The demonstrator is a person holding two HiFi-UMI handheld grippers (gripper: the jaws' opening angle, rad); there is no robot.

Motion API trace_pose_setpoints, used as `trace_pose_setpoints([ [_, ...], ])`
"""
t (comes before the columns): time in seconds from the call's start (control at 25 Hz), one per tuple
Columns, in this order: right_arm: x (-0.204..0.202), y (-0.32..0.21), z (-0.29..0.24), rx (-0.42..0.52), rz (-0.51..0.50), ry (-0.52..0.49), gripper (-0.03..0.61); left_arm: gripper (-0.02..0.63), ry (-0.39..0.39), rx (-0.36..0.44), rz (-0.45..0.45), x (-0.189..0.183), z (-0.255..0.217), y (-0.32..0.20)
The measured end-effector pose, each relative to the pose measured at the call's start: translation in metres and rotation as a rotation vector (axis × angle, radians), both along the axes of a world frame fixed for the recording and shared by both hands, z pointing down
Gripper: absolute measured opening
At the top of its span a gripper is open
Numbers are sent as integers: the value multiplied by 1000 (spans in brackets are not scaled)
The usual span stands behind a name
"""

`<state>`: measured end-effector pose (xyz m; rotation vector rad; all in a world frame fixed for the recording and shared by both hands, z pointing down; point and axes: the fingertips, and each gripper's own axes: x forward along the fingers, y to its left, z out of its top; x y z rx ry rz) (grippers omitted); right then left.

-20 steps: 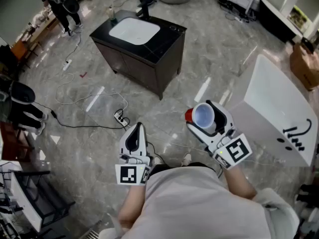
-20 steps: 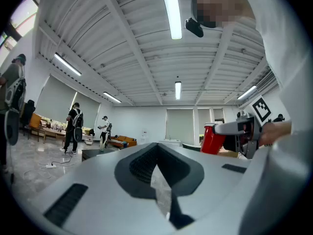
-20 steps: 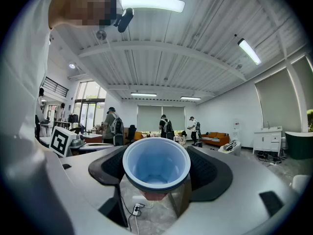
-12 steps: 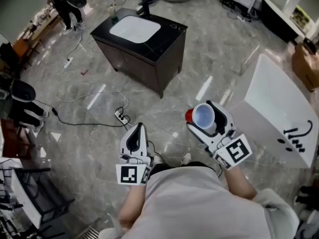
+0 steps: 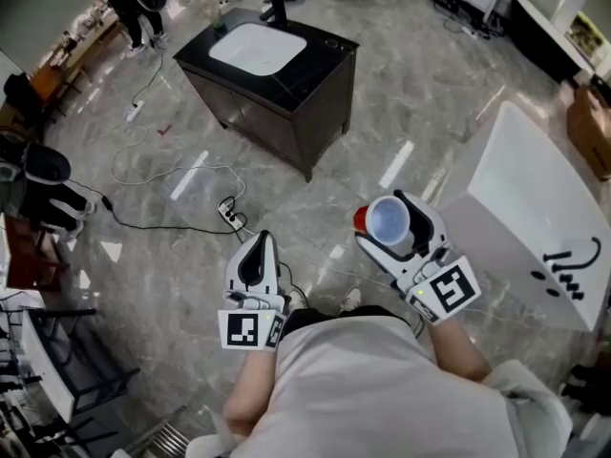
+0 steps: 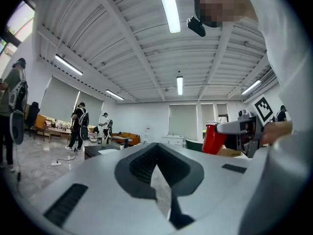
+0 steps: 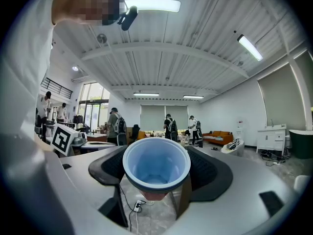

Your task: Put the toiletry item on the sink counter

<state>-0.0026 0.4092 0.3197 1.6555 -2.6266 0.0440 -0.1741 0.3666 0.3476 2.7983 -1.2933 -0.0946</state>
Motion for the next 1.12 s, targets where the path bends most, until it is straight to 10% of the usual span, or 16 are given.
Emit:
trace_pose_setpoints([
  [1.12,52,-7,1,54,-94,-79,373,2,-32,12,-100,54,8,1],
])
